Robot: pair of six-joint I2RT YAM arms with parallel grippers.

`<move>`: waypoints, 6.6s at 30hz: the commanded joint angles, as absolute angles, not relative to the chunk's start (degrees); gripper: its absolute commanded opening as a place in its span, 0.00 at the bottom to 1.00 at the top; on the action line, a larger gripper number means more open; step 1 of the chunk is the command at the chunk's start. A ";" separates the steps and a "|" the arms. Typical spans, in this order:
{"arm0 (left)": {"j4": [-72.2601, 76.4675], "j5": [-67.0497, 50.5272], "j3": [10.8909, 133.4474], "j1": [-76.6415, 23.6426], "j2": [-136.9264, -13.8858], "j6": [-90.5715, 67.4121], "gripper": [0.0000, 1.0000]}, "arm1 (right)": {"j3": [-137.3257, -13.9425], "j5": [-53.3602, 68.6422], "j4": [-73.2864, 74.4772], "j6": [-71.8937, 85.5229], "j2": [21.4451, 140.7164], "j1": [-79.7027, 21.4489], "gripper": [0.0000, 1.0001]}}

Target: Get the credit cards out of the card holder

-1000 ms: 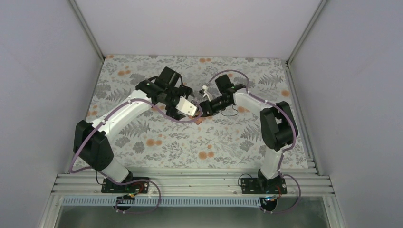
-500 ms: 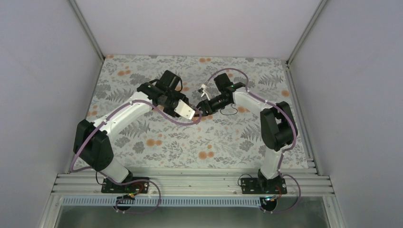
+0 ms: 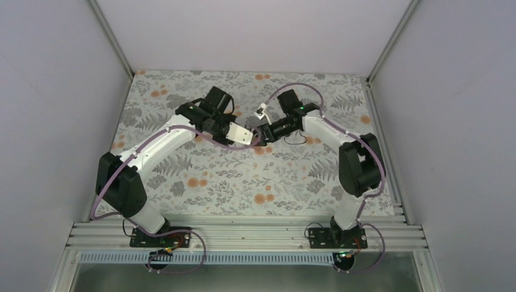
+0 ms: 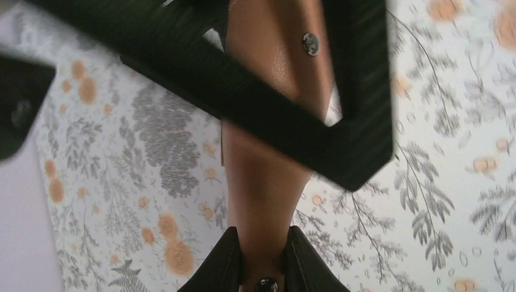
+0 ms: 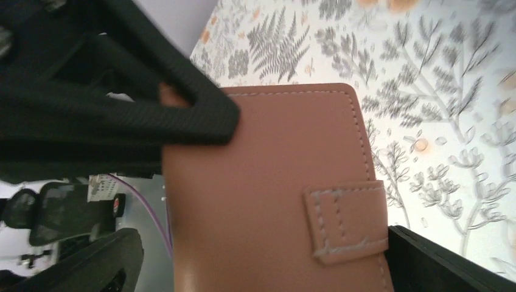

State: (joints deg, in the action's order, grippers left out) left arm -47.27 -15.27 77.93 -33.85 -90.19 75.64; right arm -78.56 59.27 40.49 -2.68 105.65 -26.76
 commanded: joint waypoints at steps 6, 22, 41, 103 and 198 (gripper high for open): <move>-48.22 -51.89 95.25 -21.56 -89.53 33.25 0.02 | -74.56 62.09 20.67 -0.89 76.89 -16.59 0.99; -43.07 -84.08 95.71 -19.65 -82.66 19.83 0.02 | -66.39 52.36 -10.40 7.75 66.50 -25.58 0.99; -48.07 -74.86 92.95 -22.06 -82.77 27.34 0.40 | -75.59 60.75 4.11 0.96 70.80 -27.95 0.04; -41.70 -36.40 90.18 -19.94 -78.22 1.12 0.02 | -90.08 -12.37 20.07 14.58 93.75 -49.95 0.26; -48.29 -30.64 92.38 -18.87 -75.59 26.13 1.00 | -85.54 6.66 22.10 14.99 82.78 -41.25 0.04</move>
State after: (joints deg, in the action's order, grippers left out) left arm -58.48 -53.74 94.15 -19.05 -76.38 35.24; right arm -77.82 33.43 15.66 0.12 78.15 -41.45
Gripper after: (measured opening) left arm 0.992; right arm 0.126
